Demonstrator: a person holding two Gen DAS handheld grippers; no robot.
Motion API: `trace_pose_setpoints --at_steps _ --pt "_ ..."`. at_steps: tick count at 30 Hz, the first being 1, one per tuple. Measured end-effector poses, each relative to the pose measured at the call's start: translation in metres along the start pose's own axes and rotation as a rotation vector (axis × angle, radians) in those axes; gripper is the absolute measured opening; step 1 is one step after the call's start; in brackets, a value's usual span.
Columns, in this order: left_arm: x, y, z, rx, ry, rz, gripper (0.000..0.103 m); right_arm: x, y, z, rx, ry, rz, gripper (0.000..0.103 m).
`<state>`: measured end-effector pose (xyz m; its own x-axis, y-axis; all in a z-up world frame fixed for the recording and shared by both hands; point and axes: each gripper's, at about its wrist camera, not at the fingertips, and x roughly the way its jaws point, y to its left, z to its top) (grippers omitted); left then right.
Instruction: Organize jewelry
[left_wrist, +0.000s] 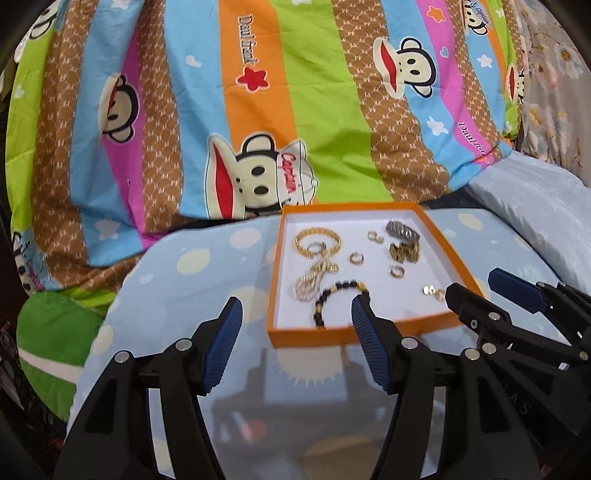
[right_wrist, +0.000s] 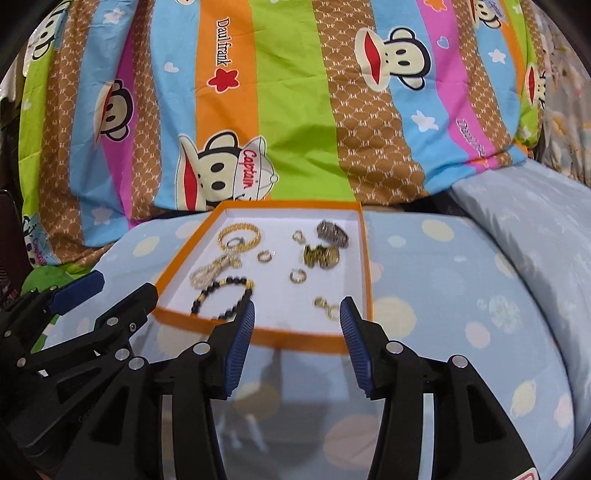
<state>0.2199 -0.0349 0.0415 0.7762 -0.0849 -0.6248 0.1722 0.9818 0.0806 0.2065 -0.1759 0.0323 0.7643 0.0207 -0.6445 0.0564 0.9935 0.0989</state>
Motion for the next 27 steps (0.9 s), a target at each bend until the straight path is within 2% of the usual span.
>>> trace_pose_setpoints --at_steps 4,8,12,14,17,27 --pt "-0.004 0.003 -0.017 -0.017 0.019 0.021 0.059 -0.008 0.0 -0.017 0.021 0.016 -0.022 0.063" --pt "-0.004 0.002 -0.035 -0.027 0.042 0.042 0.06 -0.016 0.004 -0.032 0.007 0.007 -0.06 0.069" --pt "-0.003 -0.002 -0.049 -0.017 0.065 0.065 0.06 -0.02 0.008 -0.043 -0.019 0.008 -0.098 0.069" --pt "-0.004 -0.002 -0.05 -0.014 0.063 0.072 0.06 -0.021 0.006 -0.046 -0.018 0.01 -0.097 0.07" --pt "-0.005 -0.002 -0.05 -0.016 0.054 0.094 0.066 -0.021 0.005 -0.046 -0.014 0.01 -0.105 0.07" --pt "0.002 -0.002 -0.05 -0.013 0.088 0.105 0.068 -0.017 0.007 -0.047 -0.023 0.027 -0.136 0.07"
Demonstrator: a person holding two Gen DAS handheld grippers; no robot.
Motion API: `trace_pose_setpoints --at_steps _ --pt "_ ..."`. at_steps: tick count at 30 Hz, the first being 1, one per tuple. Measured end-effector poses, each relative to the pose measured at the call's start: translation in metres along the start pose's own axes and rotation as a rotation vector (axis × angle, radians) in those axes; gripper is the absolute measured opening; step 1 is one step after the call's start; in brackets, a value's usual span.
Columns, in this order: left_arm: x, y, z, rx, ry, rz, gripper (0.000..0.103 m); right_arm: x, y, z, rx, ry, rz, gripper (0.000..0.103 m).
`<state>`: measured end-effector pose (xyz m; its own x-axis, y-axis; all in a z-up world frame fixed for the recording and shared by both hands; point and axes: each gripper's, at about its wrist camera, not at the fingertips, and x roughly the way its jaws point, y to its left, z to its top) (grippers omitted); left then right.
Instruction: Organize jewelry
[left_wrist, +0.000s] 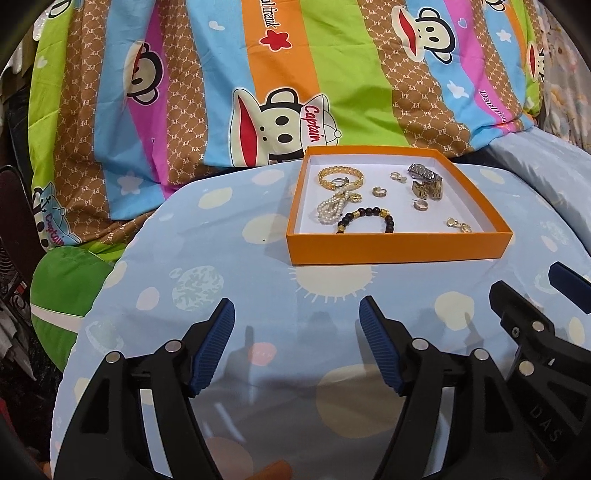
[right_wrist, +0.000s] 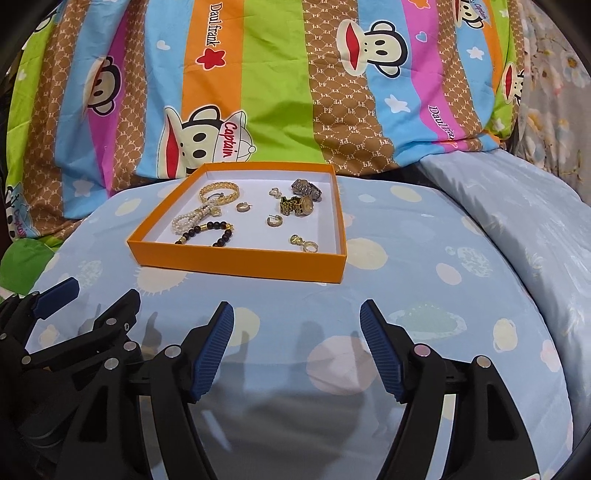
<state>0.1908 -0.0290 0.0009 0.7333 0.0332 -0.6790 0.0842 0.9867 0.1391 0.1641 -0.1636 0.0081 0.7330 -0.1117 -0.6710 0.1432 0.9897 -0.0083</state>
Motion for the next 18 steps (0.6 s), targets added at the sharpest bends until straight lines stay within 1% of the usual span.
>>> trace_pose_setpoints --at_steps 6,18 --pt "0.0029 -0.0002 0.0005 0.004 0.012 0.0 0.068 -0.0001 0.0025 0.0002 -0.009 -0.003 -0.024 0.07" --pt "0.0024 -0.0013 0.0007 0.007 0.008 0.014 0.068 0.0002 0.0021 0.0005 -0.009 -0.004 -0.025 0.07"
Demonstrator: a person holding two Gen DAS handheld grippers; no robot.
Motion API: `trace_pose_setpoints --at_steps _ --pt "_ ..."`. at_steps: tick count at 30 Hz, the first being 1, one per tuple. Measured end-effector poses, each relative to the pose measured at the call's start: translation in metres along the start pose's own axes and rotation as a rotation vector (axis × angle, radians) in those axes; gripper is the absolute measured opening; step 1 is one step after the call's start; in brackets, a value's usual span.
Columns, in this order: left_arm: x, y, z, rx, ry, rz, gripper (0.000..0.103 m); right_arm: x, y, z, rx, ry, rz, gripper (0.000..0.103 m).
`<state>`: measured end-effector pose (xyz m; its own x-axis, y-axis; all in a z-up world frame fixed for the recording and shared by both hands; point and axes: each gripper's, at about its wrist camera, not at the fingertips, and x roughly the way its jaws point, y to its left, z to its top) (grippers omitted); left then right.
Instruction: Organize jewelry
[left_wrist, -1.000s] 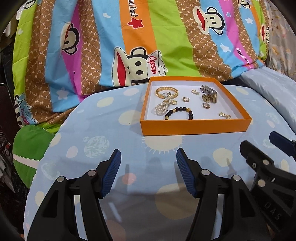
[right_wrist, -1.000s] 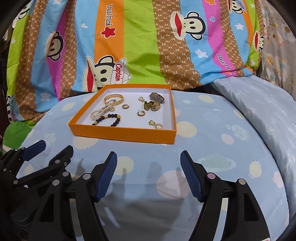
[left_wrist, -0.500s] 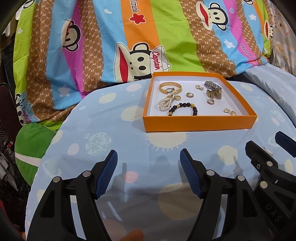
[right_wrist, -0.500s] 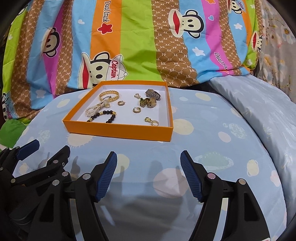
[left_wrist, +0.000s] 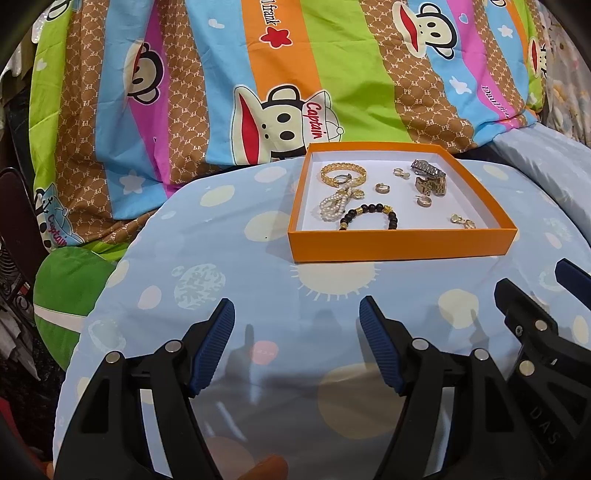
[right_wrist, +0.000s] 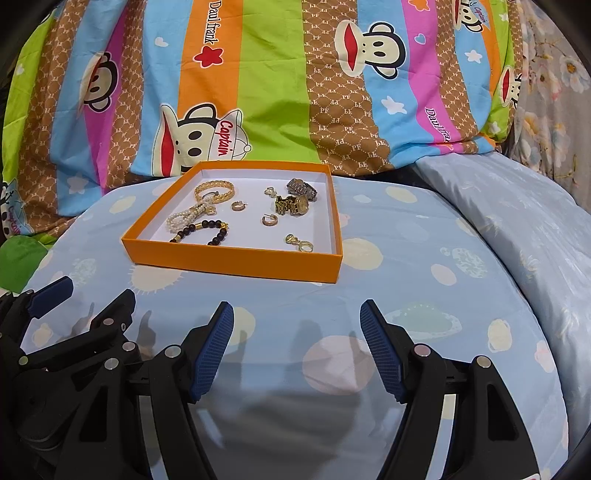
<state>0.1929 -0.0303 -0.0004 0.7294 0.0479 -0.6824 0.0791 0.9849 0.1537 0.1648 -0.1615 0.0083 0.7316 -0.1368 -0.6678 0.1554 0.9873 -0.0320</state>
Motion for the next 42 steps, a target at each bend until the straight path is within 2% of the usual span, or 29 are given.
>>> trace_pose_setpoints --at_steps 28,42 --pt "-0.0029 -0.0011 0.0003 0.005 -0.015 0.009 0.068 -0.0003 -0.0019 0.0001 0.004 -0.008 -0.006 0.07" --pt "-0.0006 0.0003 0.0008 -0.005 -0.003 -0.026 0.068 -0.0002 -0.0018 -0.0003 0.004 -0.009 -0.006 0.07"
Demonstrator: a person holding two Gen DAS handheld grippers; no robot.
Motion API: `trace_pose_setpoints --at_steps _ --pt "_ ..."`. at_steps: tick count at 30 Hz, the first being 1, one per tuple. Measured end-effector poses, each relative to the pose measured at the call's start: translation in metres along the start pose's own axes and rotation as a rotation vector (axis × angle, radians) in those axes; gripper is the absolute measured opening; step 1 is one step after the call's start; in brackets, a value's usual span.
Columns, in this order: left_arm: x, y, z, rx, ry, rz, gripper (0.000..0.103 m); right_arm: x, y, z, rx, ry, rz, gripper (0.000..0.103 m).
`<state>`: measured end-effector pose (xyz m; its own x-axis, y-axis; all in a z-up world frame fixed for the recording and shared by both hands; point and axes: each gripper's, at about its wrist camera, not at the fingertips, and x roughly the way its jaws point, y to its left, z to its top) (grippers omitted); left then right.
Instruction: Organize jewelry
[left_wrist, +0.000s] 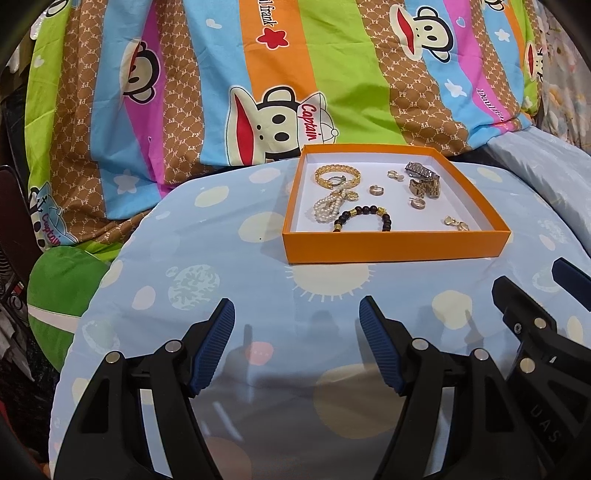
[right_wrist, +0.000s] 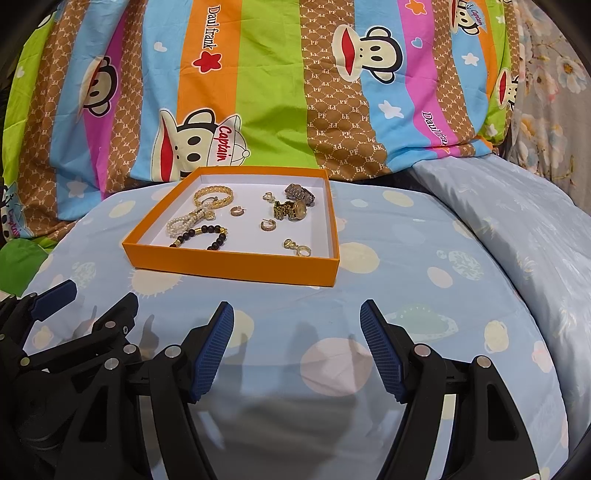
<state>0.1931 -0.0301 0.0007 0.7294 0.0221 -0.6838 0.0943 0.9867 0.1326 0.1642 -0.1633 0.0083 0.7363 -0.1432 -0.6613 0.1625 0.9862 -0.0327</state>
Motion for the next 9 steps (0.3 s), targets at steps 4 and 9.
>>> trace_pose_setpoints --at_steps 4,9 --pt "-0.0016 -0.0005 -0.0003 0.005 -0.009 0.021 0.067 0.0 -0.0001 -0.0001 -0.001 0.0 -0.001 0.07" --pt "-0.0016 -0.0012 0.0001 0.006 -0.011 0.035 0.067 -0.0002 -0.0008 0.0006 -0.001 0.0 -0.007 0.07"
